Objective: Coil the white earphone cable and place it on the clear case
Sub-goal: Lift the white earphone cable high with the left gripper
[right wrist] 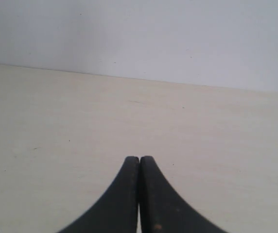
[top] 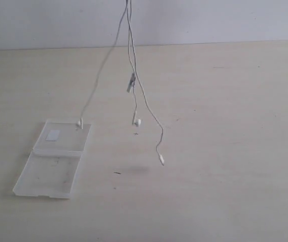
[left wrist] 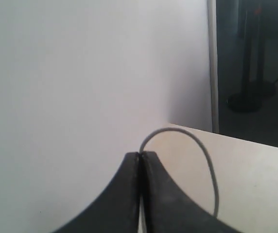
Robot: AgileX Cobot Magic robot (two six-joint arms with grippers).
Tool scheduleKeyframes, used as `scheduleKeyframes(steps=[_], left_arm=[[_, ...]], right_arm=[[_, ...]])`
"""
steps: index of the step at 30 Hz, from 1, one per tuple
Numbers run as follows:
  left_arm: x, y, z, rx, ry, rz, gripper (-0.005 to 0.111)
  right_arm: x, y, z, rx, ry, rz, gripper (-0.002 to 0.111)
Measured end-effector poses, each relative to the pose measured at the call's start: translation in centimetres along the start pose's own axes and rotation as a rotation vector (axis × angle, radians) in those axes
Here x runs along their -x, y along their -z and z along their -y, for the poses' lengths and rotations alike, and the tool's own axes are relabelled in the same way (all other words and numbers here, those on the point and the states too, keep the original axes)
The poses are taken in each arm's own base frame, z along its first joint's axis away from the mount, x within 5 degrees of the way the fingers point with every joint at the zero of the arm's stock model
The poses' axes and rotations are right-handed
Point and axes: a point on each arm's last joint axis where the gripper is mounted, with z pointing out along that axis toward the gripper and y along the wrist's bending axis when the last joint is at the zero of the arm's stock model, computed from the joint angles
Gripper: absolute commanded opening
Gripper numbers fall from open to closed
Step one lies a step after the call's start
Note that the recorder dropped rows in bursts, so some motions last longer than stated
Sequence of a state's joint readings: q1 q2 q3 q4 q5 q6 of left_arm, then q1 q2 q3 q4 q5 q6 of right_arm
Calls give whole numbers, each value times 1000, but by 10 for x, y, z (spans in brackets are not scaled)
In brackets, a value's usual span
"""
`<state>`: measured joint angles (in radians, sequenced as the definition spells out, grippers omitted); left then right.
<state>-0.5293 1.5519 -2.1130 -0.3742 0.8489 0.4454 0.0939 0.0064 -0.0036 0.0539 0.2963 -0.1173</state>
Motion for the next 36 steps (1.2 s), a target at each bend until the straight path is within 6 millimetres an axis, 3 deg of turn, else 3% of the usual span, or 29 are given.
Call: scheduleKeyframes(steps=[20, 28, 33, 36], left_arm=[[2, 0, -1, 8, 7, 18, 0], [3, 0, -2, 17, 8, 36, 0], [4, 0, -2, 19, 8, 39, 0], [7, 3, -2, 31, 6, 68, 0]], right_arm=[[5, 0, 1, -11, 34, 57, 0], [31, 5, 4, 2, -302, 349, 0], [39, 9, 9, 19, -524, 465, 0], [42, 11, 10, 27, -571, 504, 0]])
